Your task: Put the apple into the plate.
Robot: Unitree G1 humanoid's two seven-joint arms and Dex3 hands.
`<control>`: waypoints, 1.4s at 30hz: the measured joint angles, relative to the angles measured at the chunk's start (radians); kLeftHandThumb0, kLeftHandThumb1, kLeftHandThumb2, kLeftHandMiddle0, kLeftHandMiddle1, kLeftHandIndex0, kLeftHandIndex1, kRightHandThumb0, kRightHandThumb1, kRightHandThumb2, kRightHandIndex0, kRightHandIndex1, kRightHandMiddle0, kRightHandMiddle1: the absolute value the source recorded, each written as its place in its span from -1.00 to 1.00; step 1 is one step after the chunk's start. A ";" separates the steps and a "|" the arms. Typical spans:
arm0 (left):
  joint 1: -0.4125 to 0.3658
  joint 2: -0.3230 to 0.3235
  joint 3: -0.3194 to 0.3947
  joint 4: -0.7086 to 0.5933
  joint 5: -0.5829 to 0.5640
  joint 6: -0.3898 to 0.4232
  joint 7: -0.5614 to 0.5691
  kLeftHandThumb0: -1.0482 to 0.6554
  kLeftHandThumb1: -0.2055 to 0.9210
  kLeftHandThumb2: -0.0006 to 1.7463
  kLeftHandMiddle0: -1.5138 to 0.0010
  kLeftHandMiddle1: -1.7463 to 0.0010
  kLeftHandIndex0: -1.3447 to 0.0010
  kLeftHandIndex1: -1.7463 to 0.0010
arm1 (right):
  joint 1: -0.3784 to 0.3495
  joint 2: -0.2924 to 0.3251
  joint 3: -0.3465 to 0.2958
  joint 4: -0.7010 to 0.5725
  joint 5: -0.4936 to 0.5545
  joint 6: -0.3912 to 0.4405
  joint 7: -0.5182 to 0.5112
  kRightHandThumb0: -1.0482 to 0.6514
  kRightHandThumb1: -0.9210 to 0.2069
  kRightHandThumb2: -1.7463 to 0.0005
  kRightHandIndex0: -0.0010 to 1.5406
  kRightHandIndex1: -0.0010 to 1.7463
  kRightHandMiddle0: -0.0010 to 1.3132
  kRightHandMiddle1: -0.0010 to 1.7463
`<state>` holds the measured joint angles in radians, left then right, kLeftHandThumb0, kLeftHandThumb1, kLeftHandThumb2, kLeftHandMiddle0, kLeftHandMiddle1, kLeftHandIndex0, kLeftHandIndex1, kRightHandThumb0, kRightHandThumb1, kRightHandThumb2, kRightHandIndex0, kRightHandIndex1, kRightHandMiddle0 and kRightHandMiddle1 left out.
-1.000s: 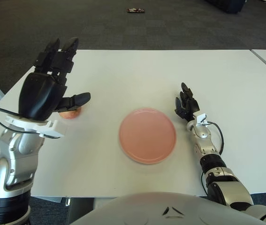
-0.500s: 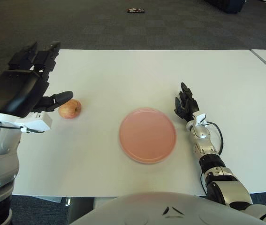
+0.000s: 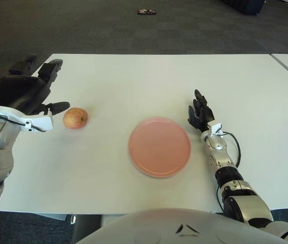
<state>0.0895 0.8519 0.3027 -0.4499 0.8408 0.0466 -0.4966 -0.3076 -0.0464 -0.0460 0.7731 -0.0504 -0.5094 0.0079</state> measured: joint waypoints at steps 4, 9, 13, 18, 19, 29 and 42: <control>-0.039 0.040 -0.044 0.136 -0.004 -0.065 0.043 -1.00 1.00 -0.14 0.90 0.98 1.00 0.51 | -0.005 -0.001 0.000 0.002 -0.001 -0.007 0.000 -0.65 -1.00 0.13 -0.94 -1.00 -1.00 -1.00; -0.097 0.066 -0.139 0.325 0.001 -0.149 0.102 -1.00 1.00 -0.20 0.88 0.98 1.00 0.51 | -0.009 -0.001 0.000 0.014 -0.001 -0.005 -0.001 -0.66 -1.00 0.13 -0.94 -1.00 -1.00 -1.00; -0.130 0.070 -0.218 0.406 0.012 -0.191 0.117 -1.00 1.00 -0.23 0.88 0.98 1.00 0.56 | -0.012 -0.001 0.000 0.019 -0.001 -0.007 -0.003 -0.66 -1.00 0.13 -0.94 -1.00 -1.00 -1.00; -0.171 0.070 -0.294 0.451 0.021 -0.222 0.118 -1.00 1.00 -0.28 0.89 0.99 1.00 0.63 | -0.018 -0.002 0.000 0.024 -0.001 -0.008 -0.005 -0.66 -1.00 0.13 -0.94 -1.00 -1.00 -1.00; -0.181 0.070 -0.307 0.455 0.024 -0.223 0.116 -1.00 1.00 -0.29 0.90 0.99 1.00 0.64 | -0.018 -0.002 0.000 0.026 -0.001 -0.008 -0.005 -0.66 -1.00 0.13 -0.94 -1.00 -1.00 -1.00; -0.240 0.070 -0.387 0.508 0.031 -0.270 0.141 -0.98 1.00 -0.30 0.88 0.99 1.00 0.57 | -0.024 -0.001 0.000 0.033 -0.001 -0.010 -0.007 -0.65 -1.00 0.12 -0.93 -0.99 -0.98 -0.99; -0.264 0.068 -0.442 0.595 0.028 -0.352 0.219 -0.99 1.00 -0.24 0.78 0.96 1.00 0.38 | -0.024 -0.002 -0.001 0.040 -0.001 -0.017 -0.017 -0.66 -1.00 0.12 -0.91 -0.99 -0.98 -0.99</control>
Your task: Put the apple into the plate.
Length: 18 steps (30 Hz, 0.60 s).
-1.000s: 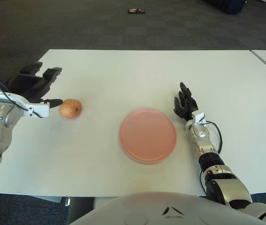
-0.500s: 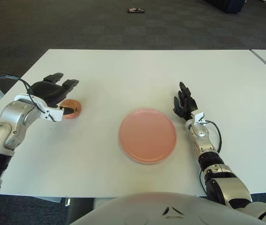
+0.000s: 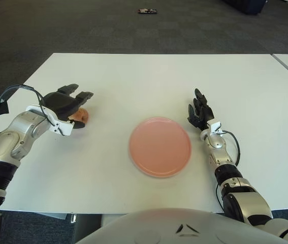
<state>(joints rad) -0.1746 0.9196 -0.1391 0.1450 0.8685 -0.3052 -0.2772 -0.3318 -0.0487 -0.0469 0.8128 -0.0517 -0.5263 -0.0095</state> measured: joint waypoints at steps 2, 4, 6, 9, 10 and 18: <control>-0.005 -0.002 -0.004 0.011 0.000 -0.006 0.007 -0.98 1.00 -0.25 0.77 0.96 1.00 0.36 | 0.000 0.000 0.000 0.001 0.000 -0.003 0.000 -0.66 -1.00 0.12 -0.91 -0.99 -0.99 -0.98; -0.011 -0.003 -0.012 0.019 0.000 -0.008 0.011 -0.98 1.00 -0.25 0.76 0.96 1.00 0.35 | 0.000 0.000 0.000 0.003 0.000 -0.006 0.000 -0.66 -1.00 0.12 -0.91 -0.99 -0.99 -0.98; -0.015 -0.004 -0.019 0.022 0.000 -0.008 0.014 -0.98 1.00 -0.25 0.76 0.96 1.00 0.36 | 0.000 0.000 0.000 0.004 0.000 -0.009 0.001 -0.65 -1.00 0.12 -0.92 -0.99 -0.99 -0.98; -0.016 -0.004 -0.027 0.021 0.003 -0.007 0.014 -0.98 1.00 -0.25 0.76 0.96 1.00 0.36 | 0.000 0.000 0.000 0.006 0.000 -0.013 0.003 -0.64 -1.00 0.12 -0.92 -0.99 -0.99 -0.98; -0.017 -0.004 -0.029 0.020 0.004 -0.005 0.014 -0.98 1.00 -0.25 0.75 0.96 1.00 0.36 | -0.001 0.000 0.000 0.007 0.000 -0.014 0.004 -0.64 -1.00 0.12 -0.92 -0.99 -0.99 -0.98; -0.018 -0.001 -0.038 0.010 0.034 0.016 0.013 -1.00 1.00 -0.23 0.73 0.96 1.00 0.33 | -0.003 0.000 -0.002 0.016 0.001 -0.020 0.005 -0.63 -1.00 0.12 -0.92 -0.99 -1.00 -0.98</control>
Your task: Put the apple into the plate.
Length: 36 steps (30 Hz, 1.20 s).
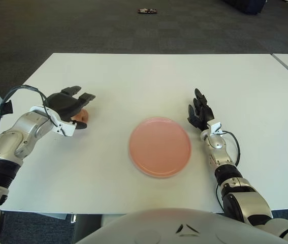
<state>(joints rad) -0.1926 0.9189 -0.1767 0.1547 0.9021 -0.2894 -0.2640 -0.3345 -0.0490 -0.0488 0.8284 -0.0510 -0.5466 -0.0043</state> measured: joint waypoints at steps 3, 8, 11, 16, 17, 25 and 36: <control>0.000 0.008 -0.001 -0.004 0.013 0.004 -0.004 -1.00 1.00 -0.25 0.73 0.96 1.00 0.31 | -0.001 0.000 -0.001 0.001 0.000 0.000 0.000 -0.63 -1.00 0.12 -0.92 -0.99 -1.00 -0.97; 0.000 0.026 -0.001 -0.024 0.020 0.018 -0.028 -0.98 1.00 -0.29 0.74 0.97 1.00 0.28 | -0.001 0.000 -0.002 0.001 0.000 0.000 0.003 -0.62 -1.00 0.12 -0.91 -0.99 -1.00 -0.97; 0.000 0.035 0.000 -0.033 0.023 0.027 -0.042 -0.97 1.00 -0.32 0.75 0.97 1.00 0.27 | -0.001 0.000 -0.002 0.001 0.001 0.000 0.006 -0.62 -1.00 0.13 -0.91 -0.99 -1.00 -0.96; 0.000 0.039 -0.001 -0.043 0.039 0.057 -0.073 -0.97 1.00 -0.34 0.73 0.97 1.00 0.26 | -0.001 -0.001 -0.004 0.001 0.001 0.000 0.011 -0.61 -1.00 0.13 -0.91 -0.99 -1.00 -0.96; 0.000 0.040 -0.001 -0.043 0.046 0.061 -0.078 -0.97 1.00 -0.34 0.72 0.97 1.00 0.26 | -0.001 -0.001 -0.004 0.001 0.001 0.000 0.012 -0.62 -1.00 0.13 -0.91 -0.99 -1.00 -0.96; -0.004 0.044 -0.015 -0.044 0.078 0.082 -0.103 -0.98 1.00 -0.31 0.70 0.96 1.00 0.26 | -0.001 -0.001 -0.006 0.002 0.001 0.000 0.013 -0.63 -1.00 0.13 -0.91 -1.00 -1.00 -0.96; -0.006 0.050 -0.025 -0.067 0.111 0.106 -0.147 -0.97 1.00 -0.21 0.68 0.95 1.00 0.36 | -0.001 0.000 -0.005 0.002 0.001 0.000 0.014 -0.63 -1.00 0.13 -0.92 -1.00 -1.00 -0.96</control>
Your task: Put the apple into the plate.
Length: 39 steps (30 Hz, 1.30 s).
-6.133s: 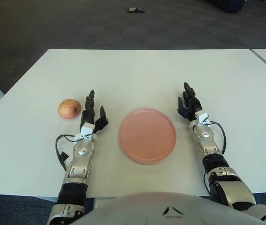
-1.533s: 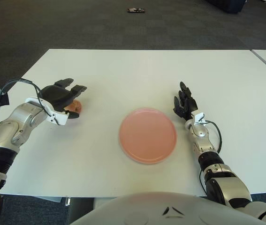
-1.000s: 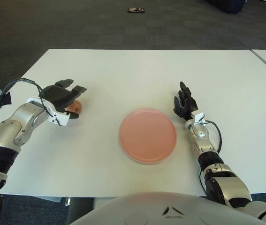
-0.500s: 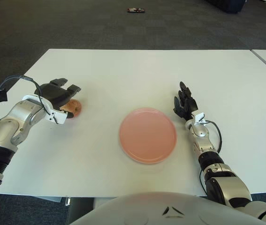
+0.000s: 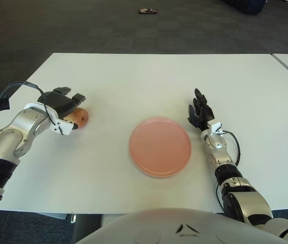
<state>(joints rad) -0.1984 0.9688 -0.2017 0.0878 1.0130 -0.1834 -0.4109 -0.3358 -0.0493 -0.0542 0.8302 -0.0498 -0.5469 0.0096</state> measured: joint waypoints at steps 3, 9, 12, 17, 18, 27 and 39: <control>-0.006 0.007 -0.012 0.009 0.010 -0.003 -0.006 -0.97 1.00 -0.19 0.67 0.95 1.00 0.37 | 0.000 0.000 0.000 0.000 0.000 0.000 0.000 -0.63 -1.00 0.13 -0.92 -1.00 -1.00 -0.96; -0.014 0.021 -0.030 0.037 0.013 -0.022 -0.014 -0.97 1.00 -0.16 0.67 0.95 1.00 0.46 | 0.000 0.000 0.000 0.001 0.000 0.000 0.000 -0.64 -1.00 0.13 -0.92 -1.00 -1.00 -0.96; -0.020 0.026 -0.040 0.049 0.011 -0.048 -0.015 -0.98 1.00 -0.14 0.68 0.96 1.00 0.49 | 0.000 0.000 0.000 0.001 0.000 0.000 0.000 -0.64 -1.00 0.13 -0.92 -1.00 -1.00 -0.96; -0.032 0.026 -0.045 0.079 0.007 -0.067 -0.012 -0.97 1.00 -0.16 0.71 0.97 1.00 0.48 | -0.001 0.000 0.001 0.002 -0.001 0.000 -0.001 -0.65 -1.00 0.13 -0.92 -1.00 -1.00 -0.96; -0.033 0.026 -0.046 0.083 0.006 -0.068 -0.011 -0.97 1.00 -0.16 0.71 0.97 1.00 0.48 | -0.001 0.000 0.001 0.002 -0.001 0.000 -0.001 -0.66 -1.00 0.13 -0.92 -1.00 -1.00 -0.96; -0.034 0.026 -0.051 0.092 0.007 -0.081 0.020 -0.98 1.00 -0.14 0.68 0.96 1.00 0.40 | -0.002 0.000 0.001 0.002 -0.001 0.000 -0.006 -0.64 -1.00 0.12 -0.92 -1.00 -1.00 -0.95; -0.057 0.016 -0.105 0.122 0.031 -0.087 0.054 -0.98 1.00 -0.17 0.67 0.96 1.00 0.35 | -0.001 0.000 0.001 0.001 -0.001 0.004 -0.007 -0.62 -1.00 0.11 -0.89 -0.99 -1.00 -0.92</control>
<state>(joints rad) -0.2558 0.9850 -0.3068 0.2102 1.0444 -0.2709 -0.3569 -0.3372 -0.0491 -0.0529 0.8316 -0.0508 -0.5431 0.0021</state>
